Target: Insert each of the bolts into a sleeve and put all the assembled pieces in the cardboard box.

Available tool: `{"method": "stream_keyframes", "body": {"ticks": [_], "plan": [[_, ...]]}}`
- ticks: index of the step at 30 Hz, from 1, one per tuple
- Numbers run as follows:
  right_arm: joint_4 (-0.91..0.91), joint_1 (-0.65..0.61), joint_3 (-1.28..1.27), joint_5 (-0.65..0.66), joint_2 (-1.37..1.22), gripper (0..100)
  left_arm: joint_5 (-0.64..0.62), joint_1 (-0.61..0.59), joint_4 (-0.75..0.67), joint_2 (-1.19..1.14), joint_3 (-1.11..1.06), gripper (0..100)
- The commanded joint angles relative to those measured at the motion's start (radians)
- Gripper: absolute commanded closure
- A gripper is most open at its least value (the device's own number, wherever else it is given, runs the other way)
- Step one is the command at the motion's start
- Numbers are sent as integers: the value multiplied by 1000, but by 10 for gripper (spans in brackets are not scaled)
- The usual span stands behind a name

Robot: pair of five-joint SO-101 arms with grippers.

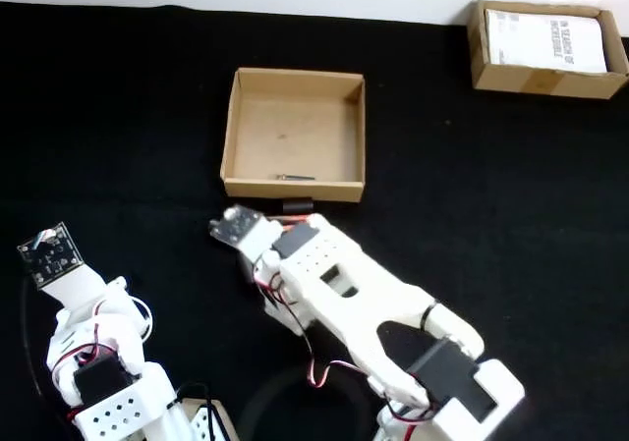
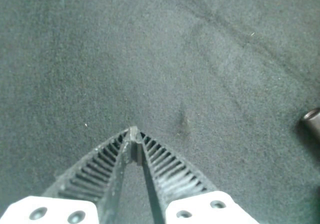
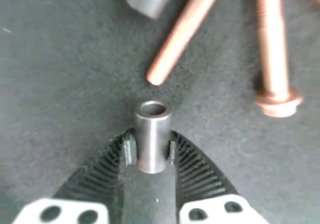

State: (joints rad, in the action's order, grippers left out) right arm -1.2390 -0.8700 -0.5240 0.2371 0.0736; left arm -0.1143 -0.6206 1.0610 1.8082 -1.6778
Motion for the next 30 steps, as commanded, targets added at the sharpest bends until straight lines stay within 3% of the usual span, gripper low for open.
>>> {"method": "stream_keyframes", "body": {"ticks": [1,7,13,17,20,26,30], "plan": [[-99,28,157,3,139,992,2,13,-14,5,-18,992],[-298,35,274,0,326,992,3,39,-12,4,-18,992],[-427,35,269,-141,556,992,0,64,38,4,-4,992],[-438,68,179,-218,714,992,0,65,57,4,150,992],[-378,179,50,-249,826,992,3,111,86,4,323,992],[-133,550,-246,-281,1041,992,0,325,232,-7,608,992],[-35,704,-414,-281,1162,992,-29,430,267,-156,699,992]]}}
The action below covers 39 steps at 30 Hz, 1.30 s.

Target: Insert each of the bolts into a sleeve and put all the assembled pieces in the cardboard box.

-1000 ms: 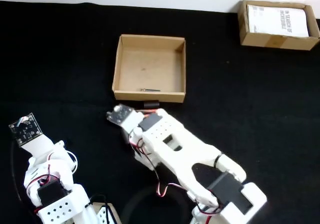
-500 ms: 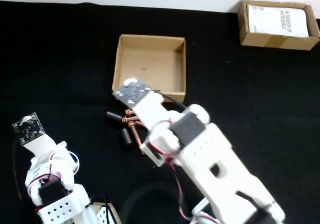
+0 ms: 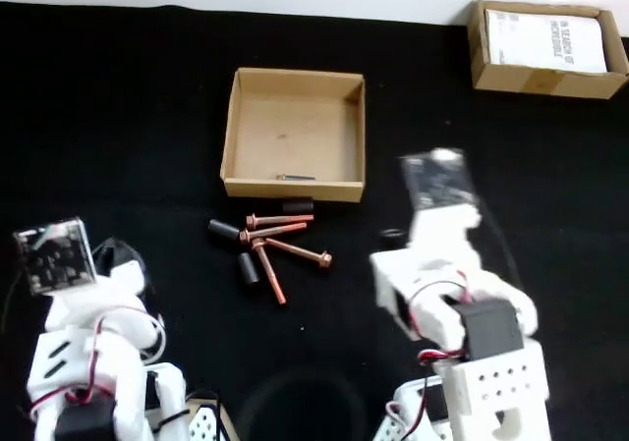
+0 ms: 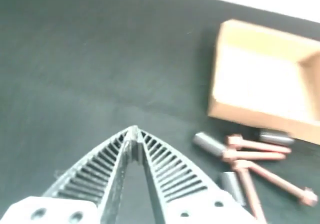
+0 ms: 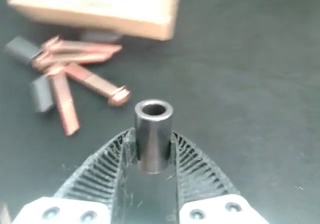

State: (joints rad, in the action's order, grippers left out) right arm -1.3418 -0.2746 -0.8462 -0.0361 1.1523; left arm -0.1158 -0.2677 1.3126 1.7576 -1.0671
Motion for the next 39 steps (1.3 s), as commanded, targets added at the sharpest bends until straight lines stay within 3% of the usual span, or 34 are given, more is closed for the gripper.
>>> {"method": "stream_keyframes", "body": {"ticks": [1,10,14,17,26,39], "plan": [[81,139,-124,-6,108,992,-52,93,17,-162,120,992],[288,441,-351,-6,239,992,-255,418,164,-676,466,991],[394,578,-437,-2,259,992,-321,575,176,-803,489,990],[430,650,-486,63,260,992,-331,628,170,-878,492,989],[530,800,-593,86,262,992,-334,618,6,-1125,489,828],[642,823,-693,80,262,992,-334,618,-146,-1399,493,826]]}}
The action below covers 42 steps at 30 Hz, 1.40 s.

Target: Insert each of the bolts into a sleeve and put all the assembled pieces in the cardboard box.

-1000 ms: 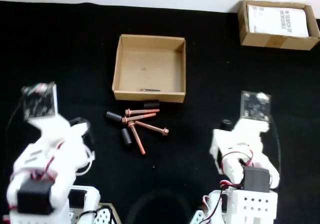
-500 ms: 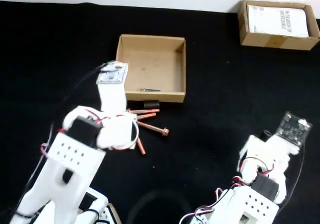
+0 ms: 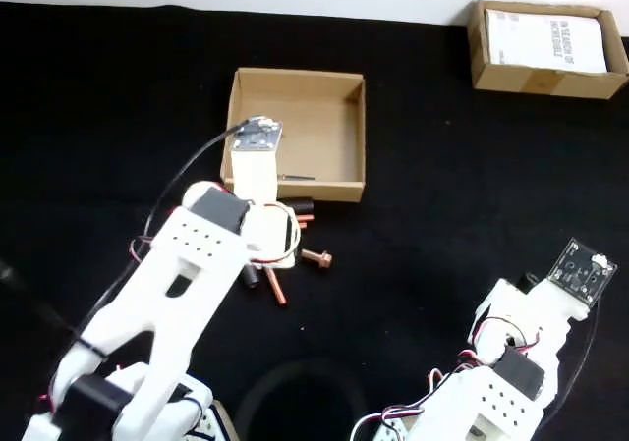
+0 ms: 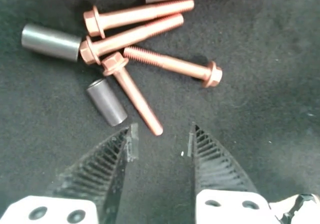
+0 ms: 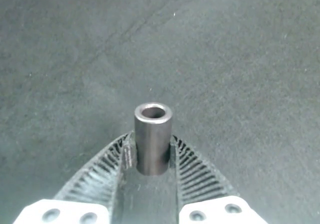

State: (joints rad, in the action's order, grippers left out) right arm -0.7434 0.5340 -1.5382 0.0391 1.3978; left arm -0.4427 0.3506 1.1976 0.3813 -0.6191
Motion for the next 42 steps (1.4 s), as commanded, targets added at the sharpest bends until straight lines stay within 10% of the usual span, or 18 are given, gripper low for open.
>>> {"method": "stream_keyframes", "body": {"ticks": [1,37,42], "plan": [[48,13,-1,5,16,992,-8,-1,-37,-35,45,826],[54,10,10,3,16,992,-5,-119,-273,-432,47,828],[54,12,-1,3,16,992,0,-120,-381,-435,45,990]]}}
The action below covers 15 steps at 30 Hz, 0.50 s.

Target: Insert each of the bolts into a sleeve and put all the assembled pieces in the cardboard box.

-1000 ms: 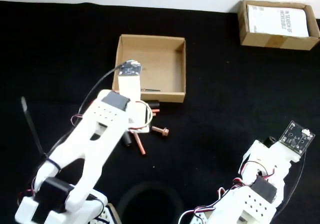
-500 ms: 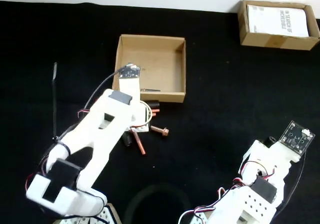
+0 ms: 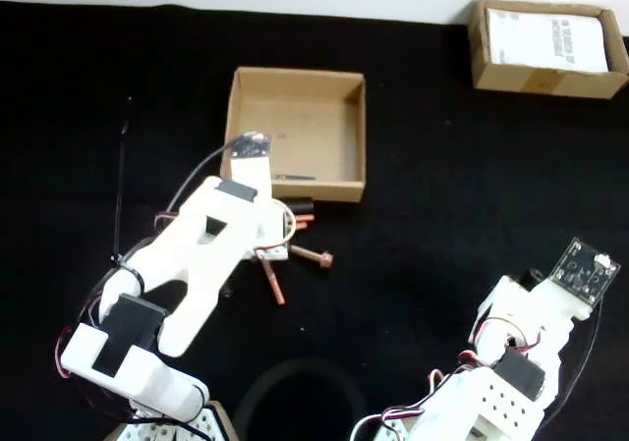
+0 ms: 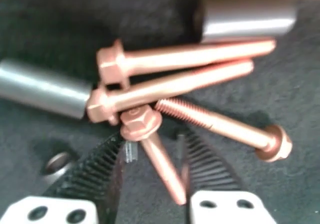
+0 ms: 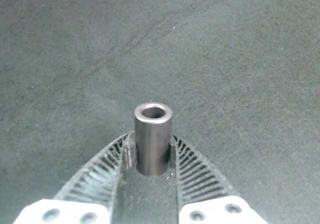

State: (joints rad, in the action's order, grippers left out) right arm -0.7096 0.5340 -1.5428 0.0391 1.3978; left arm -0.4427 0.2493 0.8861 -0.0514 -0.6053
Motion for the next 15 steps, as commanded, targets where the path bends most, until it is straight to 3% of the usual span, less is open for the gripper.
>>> {"method": "stream_keyframes", "body": {"ticks": [1,7,15], "plan": [[21,12,4,3,16,992,0,-19,-86,-2,31,994],[21,-10,24,-48,16,992,2,-13,-120,18,58,992],[-24,-242,182,-216,16,992,2,12,81,223,260,992]]}}
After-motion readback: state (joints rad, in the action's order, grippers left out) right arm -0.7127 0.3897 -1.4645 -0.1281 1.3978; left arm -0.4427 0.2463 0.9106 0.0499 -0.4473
